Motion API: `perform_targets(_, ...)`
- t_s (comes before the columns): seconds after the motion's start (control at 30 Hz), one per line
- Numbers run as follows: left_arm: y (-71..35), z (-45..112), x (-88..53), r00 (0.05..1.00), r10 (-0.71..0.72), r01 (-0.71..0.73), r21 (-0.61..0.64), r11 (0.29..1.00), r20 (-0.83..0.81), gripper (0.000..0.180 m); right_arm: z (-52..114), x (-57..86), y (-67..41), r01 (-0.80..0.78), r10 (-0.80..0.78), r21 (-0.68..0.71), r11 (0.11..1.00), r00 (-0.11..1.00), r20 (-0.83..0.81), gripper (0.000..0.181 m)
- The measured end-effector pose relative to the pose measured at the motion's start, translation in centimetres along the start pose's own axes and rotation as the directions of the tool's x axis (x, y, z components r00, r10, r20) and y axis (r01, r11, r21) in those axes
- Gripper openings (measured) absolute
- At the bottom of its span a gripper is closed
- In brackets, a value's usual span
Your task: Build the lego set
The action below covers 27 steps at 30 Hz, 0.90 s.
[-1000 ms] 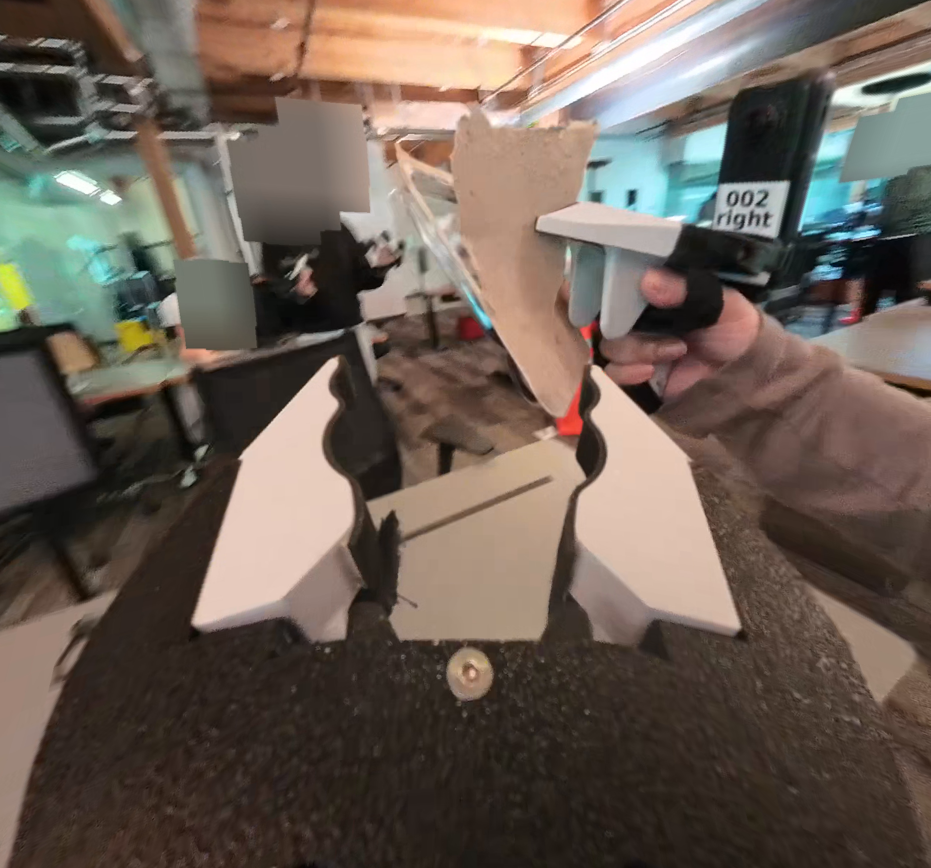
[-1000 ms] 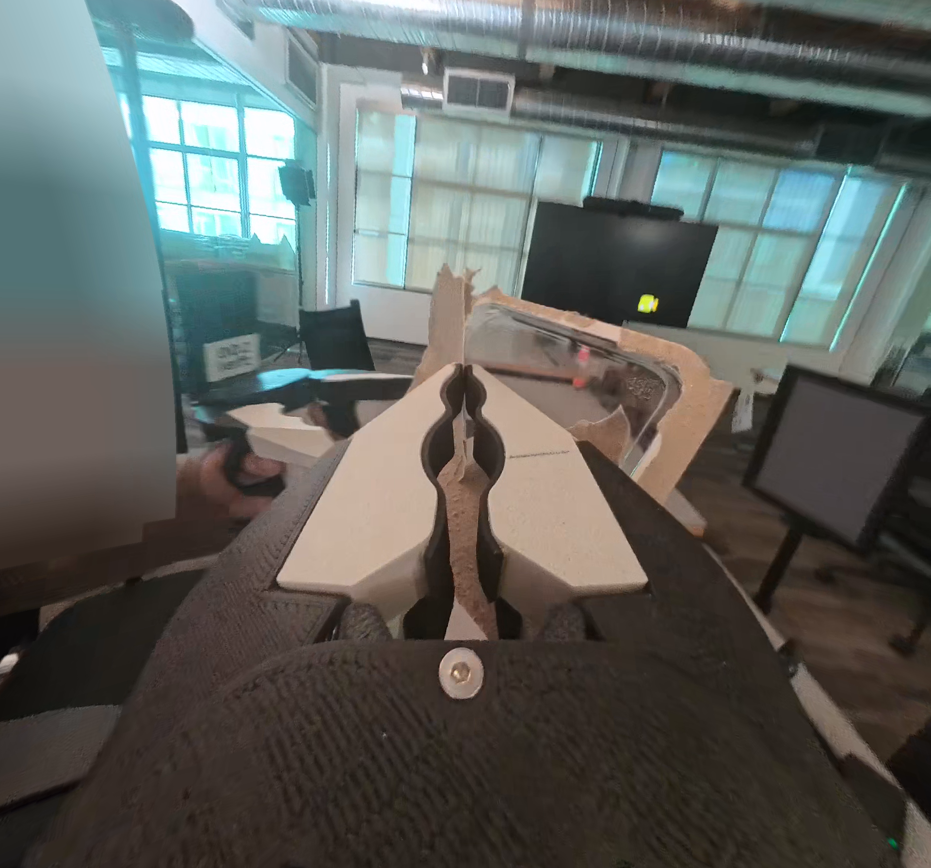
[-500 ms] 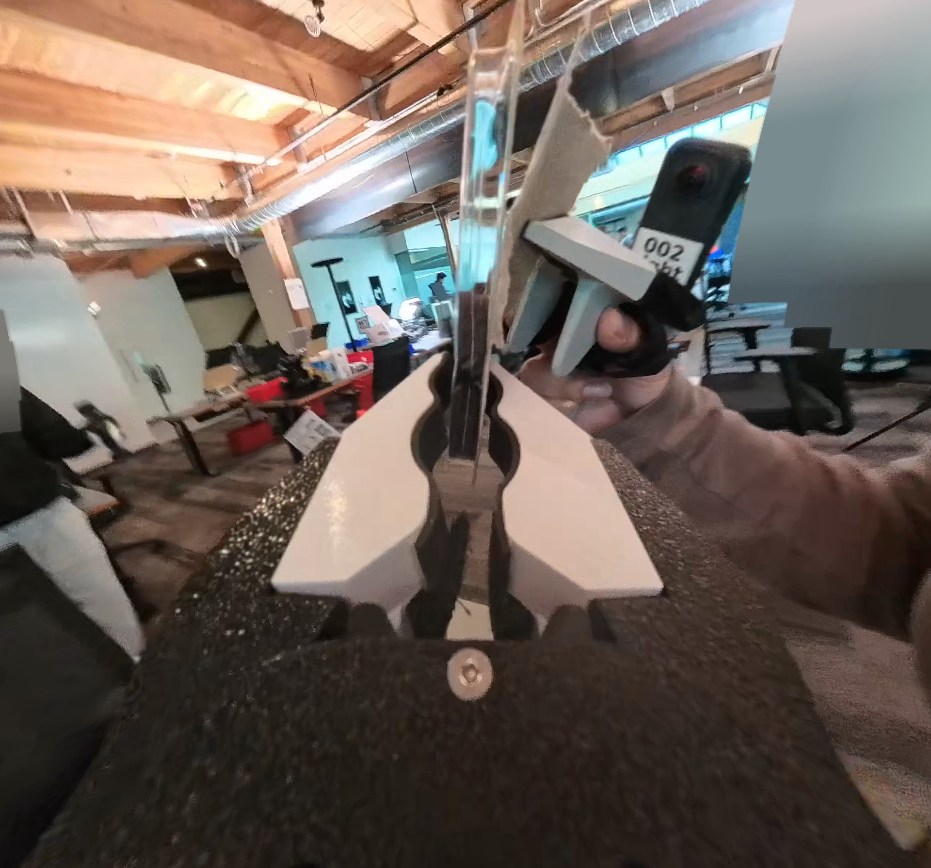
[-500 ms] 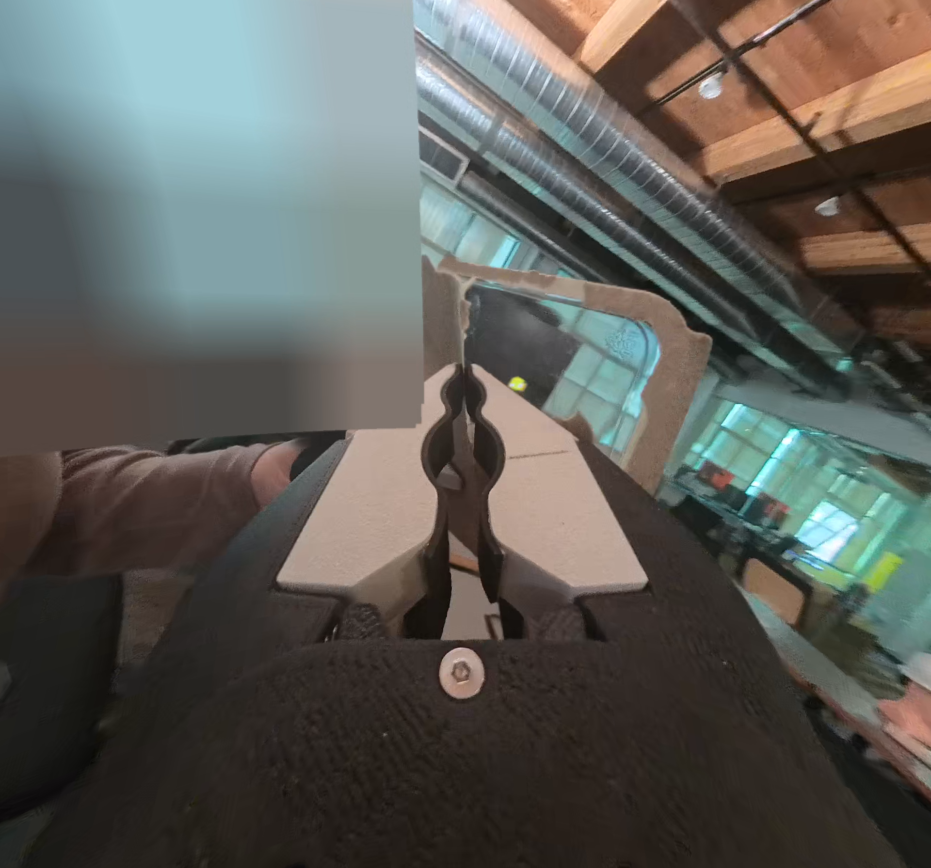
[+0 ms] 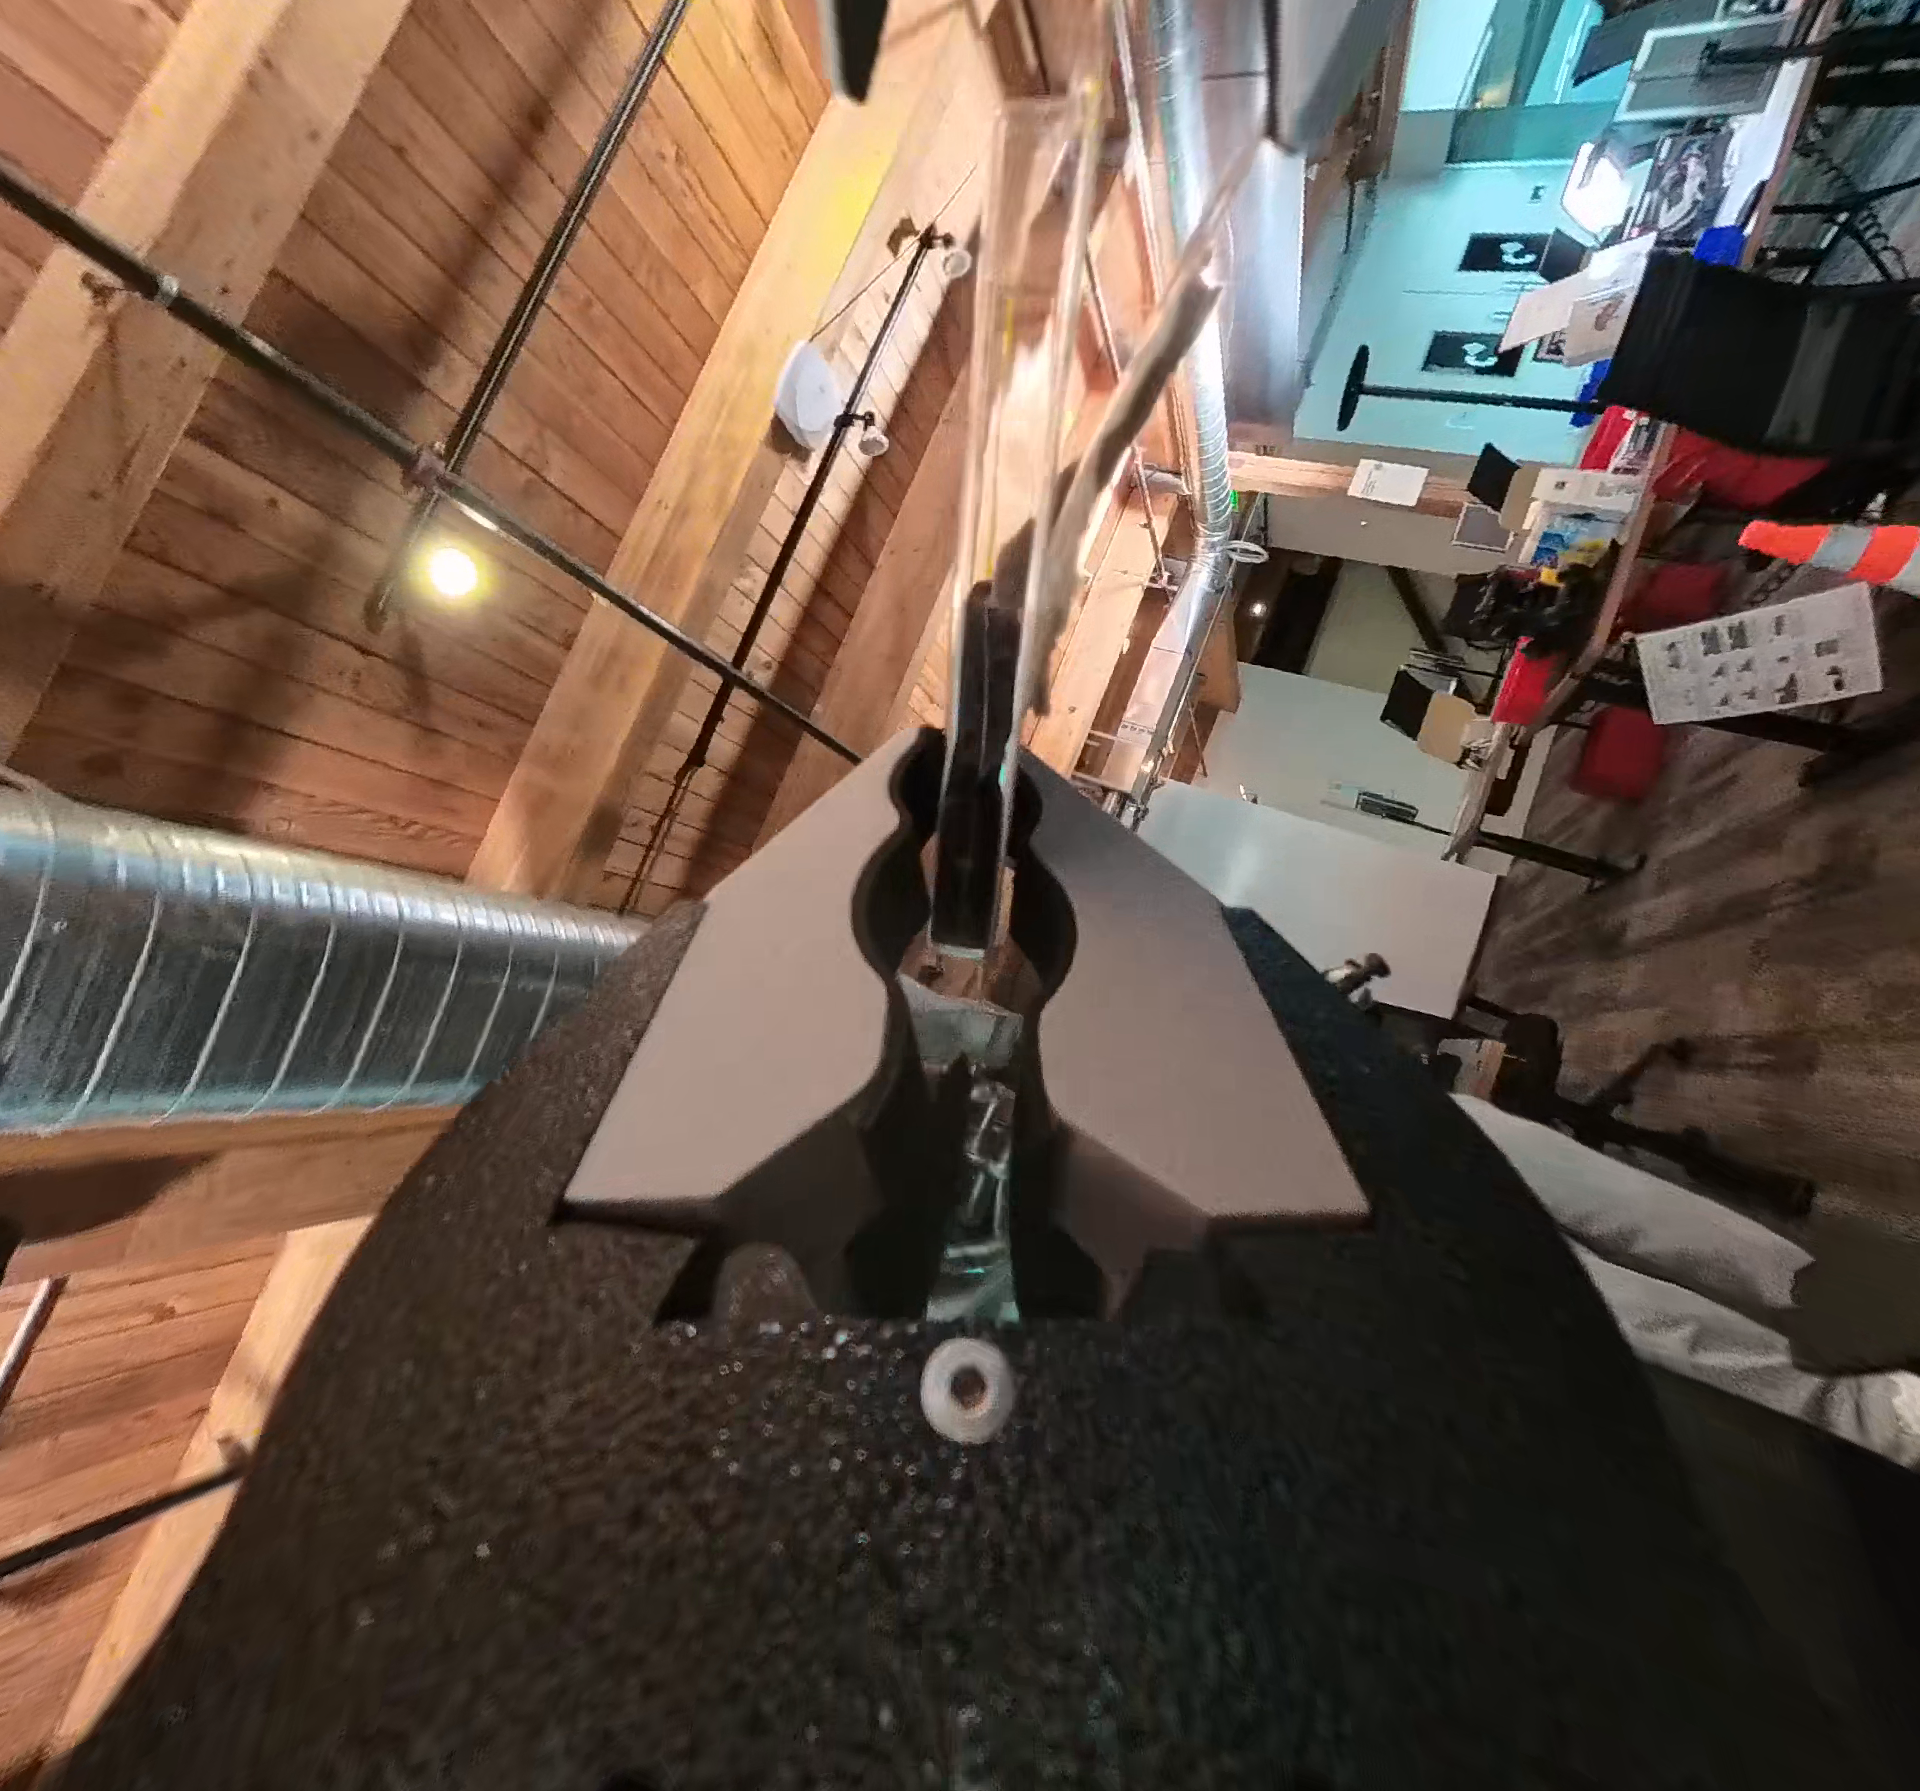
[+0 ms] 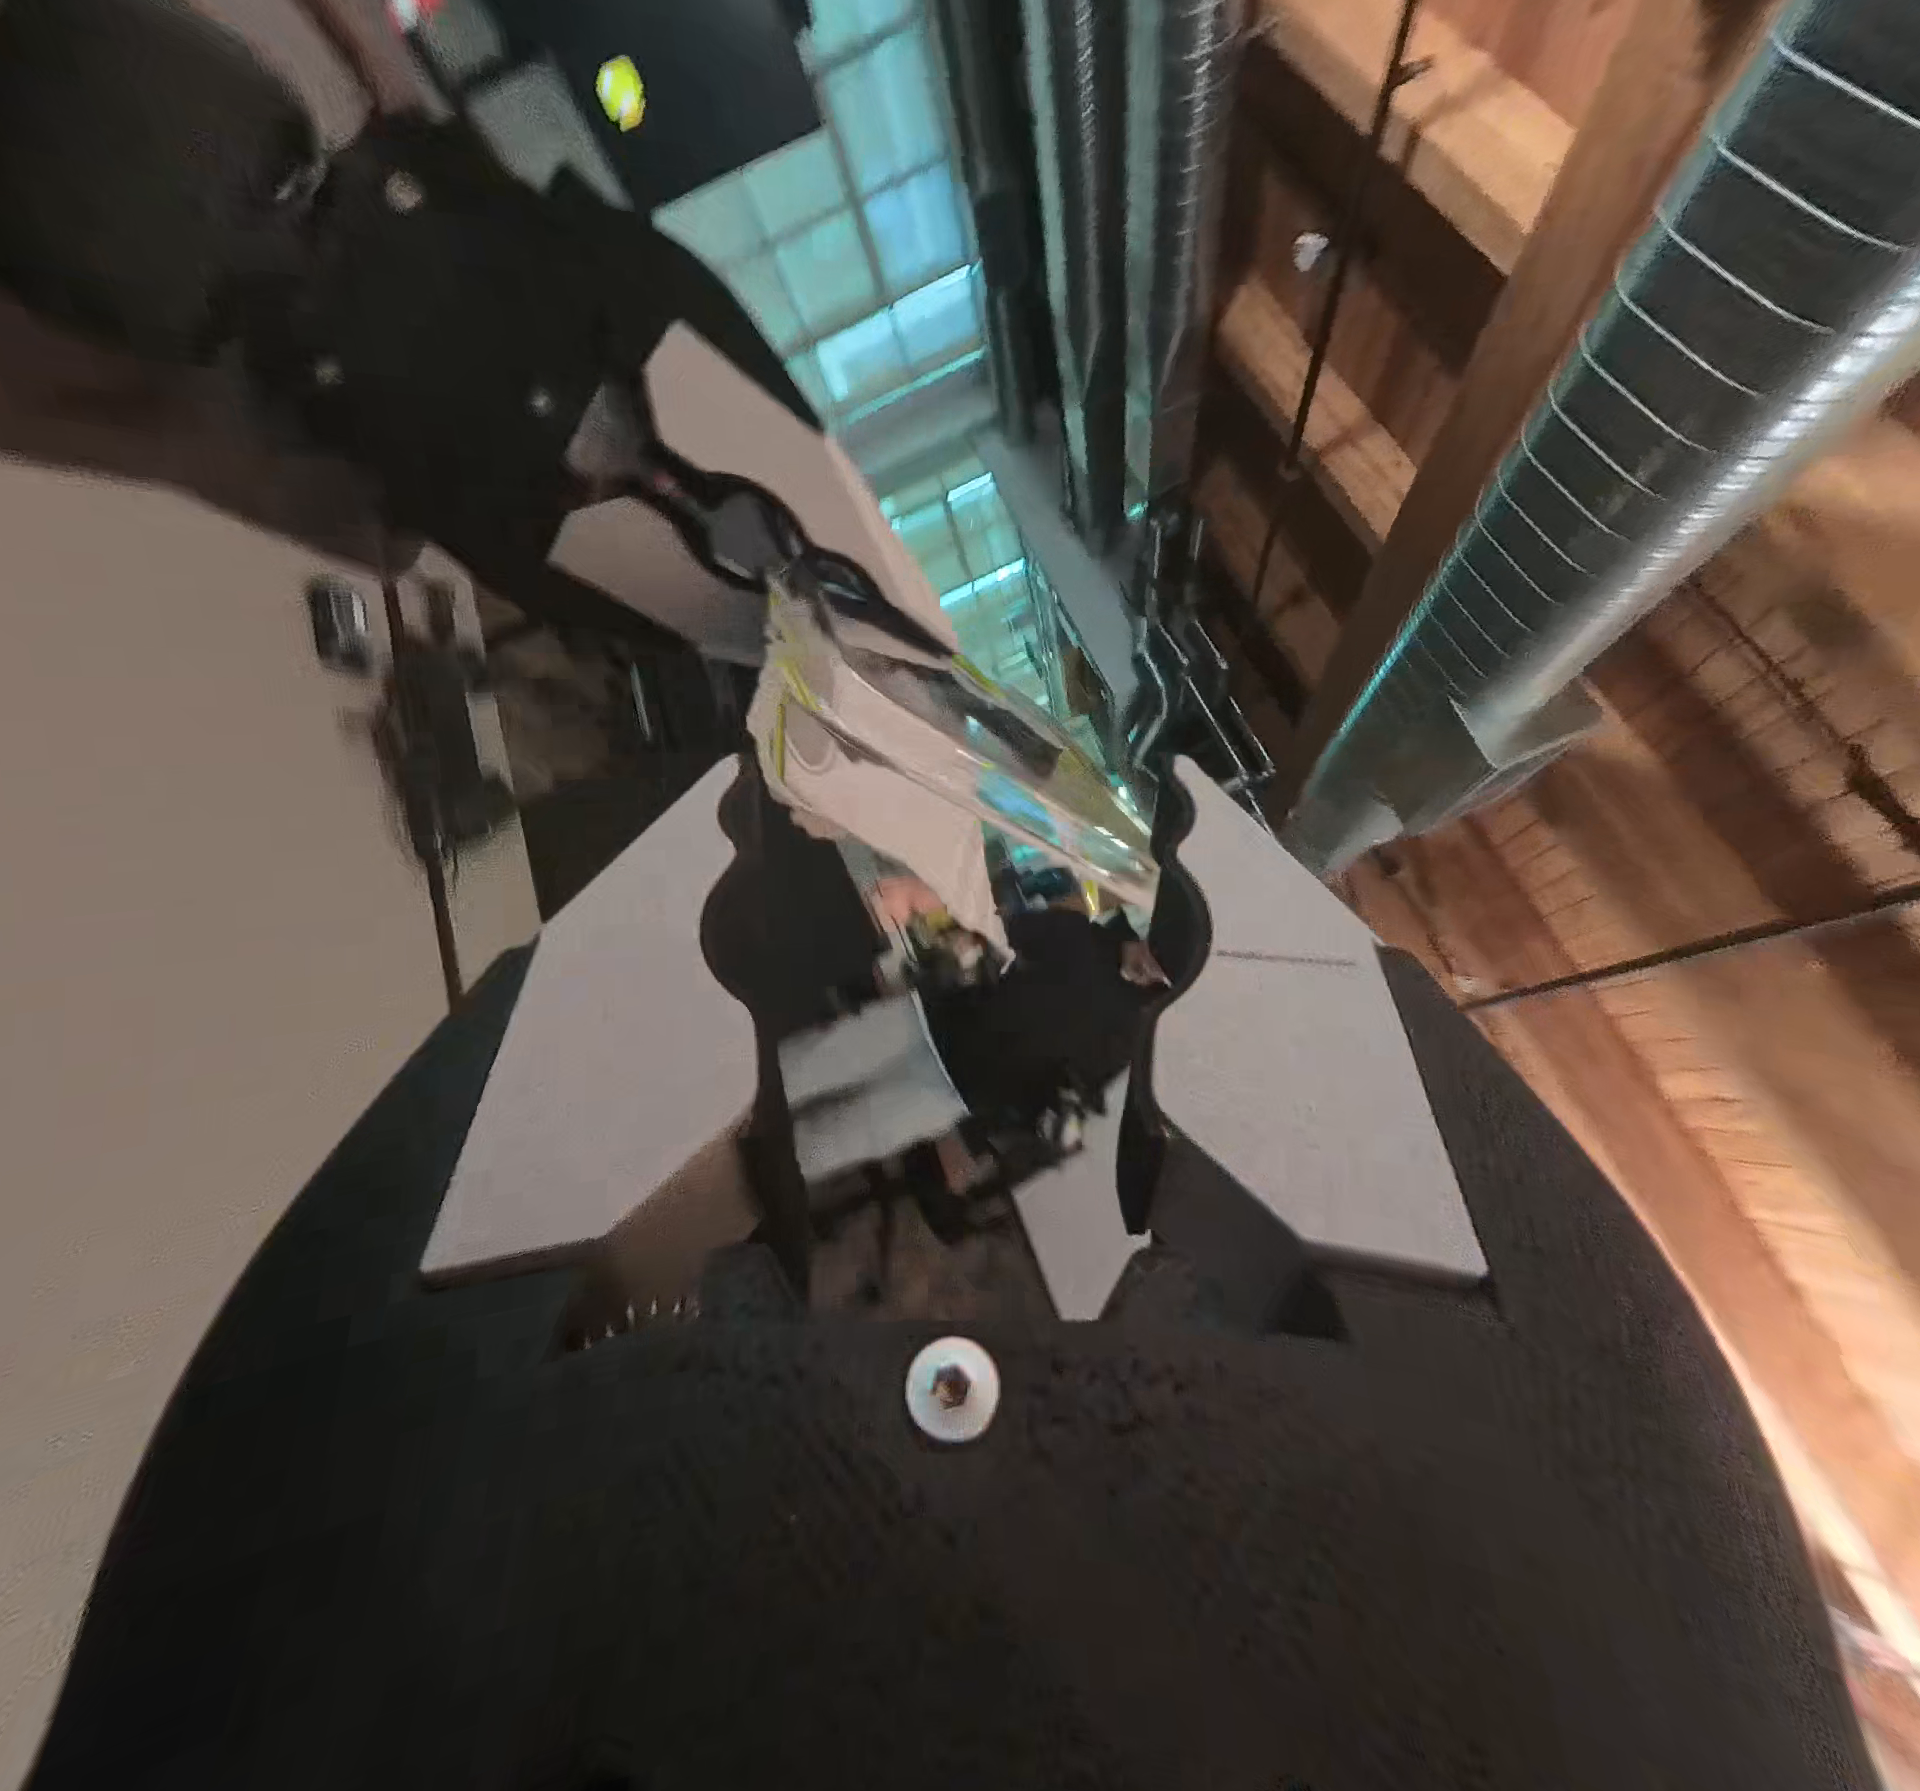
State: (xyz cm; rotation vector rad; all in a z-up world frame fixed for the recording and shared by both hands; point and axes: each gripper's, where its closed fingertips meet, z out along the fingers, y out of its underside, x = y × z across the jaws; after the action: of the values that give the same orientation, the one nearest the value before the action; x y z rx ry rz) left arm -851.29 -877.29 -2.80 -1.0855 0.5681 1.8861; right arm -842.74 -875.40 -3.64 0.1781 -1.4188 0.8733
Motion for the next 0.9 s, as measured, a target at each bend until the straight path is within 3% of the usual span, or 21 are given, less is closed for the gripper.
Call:
perform_targets(0.13,-6.8,4.6,5.5,0.998,0.04,-0.038,0.056,0.998,-0.038,0.008,-5.2,-0.6,5.0,0.236,-0.228,-0.125,0.964,0.971,0.072,0.064)
perform_targets(0.23,-11.4,8.1,8.9,0.999,0.006,-0.003,0.076,0.997,-0.037,0.007,-9.4,-0.3,9.4,0.319,-0.304,-0.2,0.927,0.947,0.1,0.057)
perform_targets(0.5,-18.4,13.4,15.2,0.998,0.028,-0.023,0.071,0.997,-0.06,0.007,-19.8,3.4,16.0,0.323,-0.31,-0.305,0.896,0.946,0.092,0.056)
perform_targets(0.7,-17.5,12.9,16.5,0.987,-0.009,0.015,0.04,0.999,-0.163,0.008,-20.2,3.1,20.1,0.429,-0.393,-0.273,0.861,0.902,0.18,0.059)
perform_targets(0.8,-15.9,11.1,16.9,0.97,-0.009,0.014,0.021,1.0,-0.244,0.007,-17.5,2.1,19.9,0.446,-0.409,-0.164,0.88,0.886,0.219,0.052)
perform_targets(0.9,-12.6,8.5,16.0,0.96,-0.033,0.013,-0.074,0.997,-0.276,0.008,-14.3,0.0,18.7,0.45,-0.429,-0.021,0.893,0.863,0.268,0.035)
